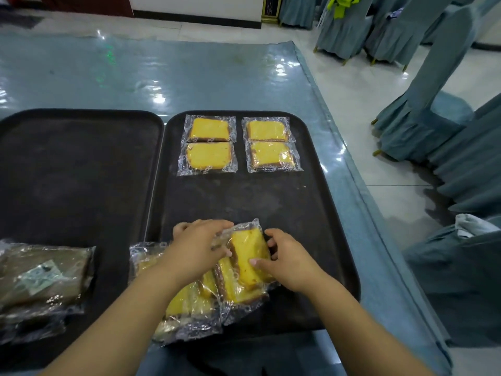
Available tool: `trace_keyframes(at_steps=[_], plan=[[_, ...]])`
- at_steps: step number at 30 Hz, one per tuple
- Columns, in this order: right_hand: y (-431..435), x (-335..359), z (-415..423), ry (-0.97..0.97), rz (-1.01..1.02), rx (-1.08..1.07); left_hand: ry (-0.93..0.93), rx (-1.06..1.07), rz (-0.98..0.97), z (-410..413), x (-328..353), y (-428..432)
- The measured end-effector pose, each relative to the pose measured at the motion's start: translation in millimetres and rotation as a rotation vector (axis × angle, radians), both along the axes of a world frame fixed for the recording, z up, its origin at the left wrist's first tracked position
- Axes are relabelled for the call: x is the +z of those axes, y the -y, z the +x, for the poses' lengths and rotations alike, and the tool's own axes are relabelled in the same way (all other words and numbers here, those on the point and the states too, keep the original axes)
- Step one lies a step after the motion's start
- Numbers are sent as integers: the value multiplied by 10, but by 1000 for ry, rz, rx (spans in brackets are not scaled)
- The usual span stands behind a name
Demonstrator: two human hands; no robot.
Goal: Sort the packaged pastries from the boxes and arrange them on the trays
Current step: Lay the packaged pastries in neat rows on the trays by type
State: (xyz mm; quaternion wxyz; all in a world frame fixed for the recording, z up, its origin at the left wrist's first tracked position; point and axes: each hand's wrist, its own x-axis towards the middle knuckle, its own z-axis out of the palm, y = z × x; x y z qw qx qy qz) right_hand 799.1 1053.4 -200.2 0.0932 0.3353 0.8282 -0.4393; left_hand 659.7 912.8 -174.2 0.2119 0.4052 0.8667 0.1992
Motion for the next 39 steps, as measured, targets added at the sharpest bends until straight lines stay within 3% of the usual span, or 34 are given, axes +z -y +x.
trace_keyframes(at_steps=[7,9,14,18,22,24,29,32,35,39], plan=[[-83,13,135,-51,-71,-220,60,6,181,57,-33,-94],[-140,13,180,-93,-24,-314,43,1,124,54,-60,-92],[-260,78,243,-214,39,-539,-90,-63,-229,25,-139,-55],[-312,56,173,-248,43,-665,-94,-78,-255,2,-152,-50],[-318,66,26,-341,-130,-799,-46,-47,-198,-1,-133,-67],[-307,54,-2,-286,-79,-708,14,-8,-149,-11,-106,-69],[-287,17,67,67,421,-272,74,72,-103,-94,-15,-57],[-308,-46,66,156,610,-14,145,110,8,-179,-4,-48],[-339,-97,15,175,606,178,213,175,157,-274,17,-33],[-386,-154,-120,218,612,128,260,330,310,-411,7,-31]])
